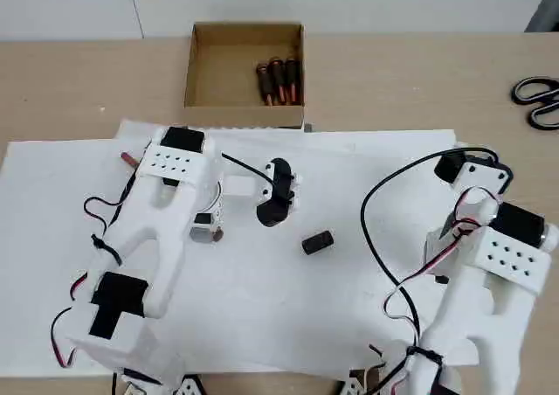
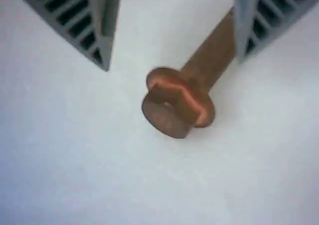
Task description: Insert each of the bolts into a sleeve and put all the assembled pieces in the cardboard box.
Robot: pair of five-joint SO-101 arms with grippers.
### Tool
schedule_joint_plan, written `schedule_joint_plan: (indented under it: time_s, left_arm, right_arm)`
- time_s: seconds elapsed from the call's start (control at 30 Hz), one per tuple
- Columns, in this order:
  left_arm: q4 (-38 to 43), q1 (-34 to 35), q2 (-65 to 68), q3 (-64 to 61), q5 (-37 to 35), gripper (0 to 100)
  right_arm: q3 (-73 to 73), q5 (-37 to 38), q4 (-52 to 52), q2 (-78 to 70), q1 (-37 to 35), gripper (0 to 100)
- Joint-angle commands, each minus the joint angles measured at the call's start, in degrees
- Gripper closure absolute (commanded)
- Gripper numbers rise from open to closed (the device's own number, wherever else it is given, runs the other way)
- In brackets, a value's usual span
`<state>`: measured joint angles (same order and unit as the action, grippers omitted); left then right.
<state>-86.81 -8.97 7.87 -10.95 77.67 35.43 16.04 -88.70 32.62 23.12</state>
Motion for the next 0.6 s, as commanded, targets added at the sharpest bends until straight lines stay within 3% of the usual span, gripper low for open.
schedule_joint_plan:
  time_s: [0.0, 0.2, 0.4, 0.57]
  left_arm:
    - [0.88, 0.53, 0.26, -0.13, 11.96, 85]
    - [5.01, 2.2, 6.77, 1.8, 12.4, 85]
    - [1.93, 3.16, 11.78, 7.69, 12.31, 85]
    - [1.49, 2.9, 12.84, 8.22, 12.48, 90]
  right_arm:
    - [-0.35, 0.53, 0.92, 1.27, 0.31, 99.5]
    - [-0.35, 0.53, 0.66, 1.36, 0.31, 99.5]
    - [-0.35, 0.53, 0.66, 1.36, 0.31, 99.5]
    - [-0.35, 0.53, 0.84, 1.27, 0.31, 99.5]
